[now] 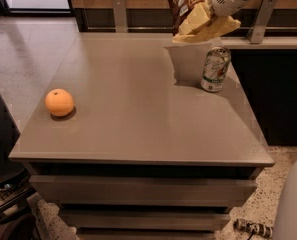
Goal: Move brown chip bag near orange
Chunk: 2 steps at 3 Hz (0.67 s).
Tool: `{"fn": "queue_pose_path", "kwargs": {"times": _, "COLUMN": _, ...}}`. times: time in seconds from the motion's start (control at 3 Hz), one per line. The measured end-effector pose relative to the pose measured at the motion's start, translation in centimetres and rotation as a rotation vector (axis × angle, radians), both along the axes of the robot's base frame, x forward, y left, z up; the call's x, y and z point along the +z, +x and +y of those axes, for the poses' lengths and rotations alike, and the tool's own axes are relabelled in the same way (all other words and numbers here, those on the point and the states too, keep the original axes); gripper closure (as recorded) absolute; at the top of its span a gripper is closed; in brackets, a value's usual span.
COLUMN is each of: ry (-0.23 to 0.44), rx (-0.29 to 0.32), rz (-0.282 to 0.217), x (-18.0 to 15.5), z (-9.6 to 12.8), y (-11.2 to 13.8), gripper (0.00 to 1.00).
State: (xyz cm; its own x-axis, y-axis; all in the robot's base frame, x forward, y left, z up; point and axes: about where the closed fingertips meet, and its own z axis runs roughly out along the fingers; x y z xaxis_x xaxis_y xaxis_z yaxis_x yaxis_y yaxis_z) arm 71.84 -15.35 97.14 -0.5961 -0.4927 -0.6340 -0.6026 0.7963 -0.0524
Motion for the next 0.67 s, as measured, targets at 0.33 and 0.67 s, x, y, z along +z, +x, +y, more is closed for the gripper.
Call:
{"fn": "queue_pose_path", "kwargs": {"times": 0.33, "ry": -0.007, "rx": 0.009, "rz": 0.031, "x": -1.74, "z": 0.41, "y": -0.36, "gripper": 1.00}}
{"fn": "queue_pose_path", "kwargs": {"times": 0.67, "ry": -0.007, "rx": 0.009, "rz": 0.030, "x": -1.70, "z": 0.42, "y": -0.34, "gripper": 1.00}}
